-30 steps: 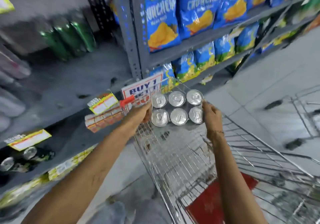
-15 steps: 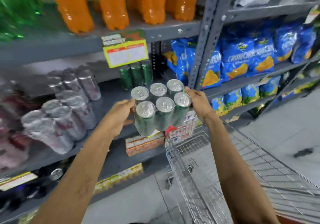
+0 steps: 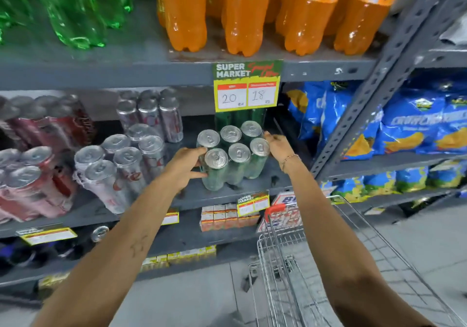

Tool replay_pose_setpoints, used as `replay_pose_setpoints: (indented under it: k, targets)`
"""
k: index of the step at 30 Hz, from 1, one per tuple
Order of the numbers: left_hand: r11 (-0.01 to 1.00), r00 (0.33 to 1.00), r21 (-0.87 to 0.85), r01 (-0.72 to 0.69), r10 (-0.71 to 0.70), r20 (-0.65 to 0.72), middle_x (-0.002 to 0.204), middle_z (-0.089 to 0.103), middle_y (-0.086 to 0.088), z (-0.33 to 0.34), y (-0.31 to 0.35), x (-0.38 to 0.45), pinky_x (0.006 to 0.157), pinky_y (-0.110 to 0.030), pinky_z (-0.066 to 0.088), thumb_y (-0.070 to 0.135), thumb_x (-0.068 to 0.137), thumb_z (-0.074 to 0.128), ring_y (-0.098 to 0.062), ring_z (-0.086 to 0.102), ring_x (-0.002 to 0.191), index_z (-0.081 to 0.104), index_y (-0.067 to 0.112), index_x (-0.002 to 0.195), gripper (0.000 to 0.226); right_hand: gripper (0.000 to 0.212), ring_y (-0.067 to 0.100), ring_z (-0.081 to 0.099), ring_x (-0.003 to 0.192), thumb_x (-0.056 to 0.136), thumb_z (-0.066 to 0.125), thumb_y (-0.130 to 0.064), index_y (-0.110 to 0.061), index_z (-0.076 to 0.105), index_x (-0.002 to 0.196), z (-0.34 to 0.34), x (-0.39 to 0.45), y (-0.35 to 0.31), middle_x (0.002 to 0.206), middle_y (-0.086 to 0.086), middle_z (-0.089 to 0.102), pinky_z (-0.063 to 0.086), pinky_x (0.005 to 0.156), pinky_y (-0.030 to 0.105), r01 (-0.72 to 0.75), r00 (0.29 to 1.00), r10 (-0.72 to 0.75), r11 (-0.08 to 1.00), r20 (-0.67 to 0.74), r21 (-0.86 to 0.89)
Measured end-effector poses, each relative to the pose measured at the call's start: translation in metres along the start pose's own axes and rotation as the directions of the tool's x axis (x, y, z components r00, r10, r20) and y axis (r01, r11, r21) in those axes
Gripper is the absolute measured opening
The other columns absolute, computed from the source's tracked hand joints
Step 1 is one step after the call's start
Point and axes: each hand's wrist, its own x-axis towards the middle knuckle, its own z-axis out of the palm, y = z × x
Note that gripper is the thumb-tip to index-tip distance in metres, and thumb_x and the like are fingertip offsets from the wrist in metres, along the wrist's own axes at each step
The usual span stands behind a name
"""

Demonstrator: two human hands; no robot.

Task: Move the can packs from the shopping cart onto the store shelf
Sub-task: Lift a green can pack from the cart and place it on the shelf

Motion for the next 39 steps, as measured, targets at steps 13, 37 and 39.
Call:
replay_pose_setpoints:
  k: [13, 37, 39]
  targets:
    - [0.996, 0.99, -0.086, 0.022, -0.034, -0.134, 0.096, 0.06, -0.011, -0.002, -0.012, 0.03, 0.081, -0.049, 0.056, 0.018, 0.09, 0.056, -0.026, 0.058, 0.098, 0.06, 0.014, 0.079, 0.012, 0.041, 0.021, 0.053, 0.085, 0.093, 0.042, -0.037, -0.005, 0.062, 0.076, 0.013, 0.039, 0.015, 0.087, 0.013, 0.06, 0.041, 0.08, 0.035, 0.073, 0.996, -0.062, 0.983, 0.07, -0.168]
    - [0.916, 0.977, -0.358, -0.183, 0.129, -0.17, 0.144, 0.048, -0.003, 0.04, -0.093, 0.045, 0.116, -0.041, 0.027, 0.059, 0.093, 0.009, -0.019, 0.043, 0.134, 0.042, 0.026, 0.139, 0.066, 0.034, 0.005, 0.07, 0.061, 0.095, 0.037, -0.04, -0.023, 0.064, 0.083, 0.038, 0.033, 0.06, 0.063, -0.009, 0.075, 0.054, 0.052, 0.018, -0.3, 0.929, 0.121, 0.801, 0.351, 0.517]
    - [0.914, 0.973, -0.371, -0.166, 0.089, -0.215, 0.143, 0.05, -0.005, 0.046, -0.094, 0.046, 0.114, -0.038, 0.032, 0.059, 0.093, 0.014, -0.018, 0.048, 0.128, 0.045, 0.025, 0.137, 0.064, 0.031, 0.003, 0.069, 0.065, 0.094, 0.038, -0.038, -0.025, 0.064, 0.085, 0.039, 0.033, 0.064, 0.066, -0.011, 0.075, 0.054, 0.057, 0.021, -0.279, 0.937, 0.108, 0.803, 0.332, 0.526]
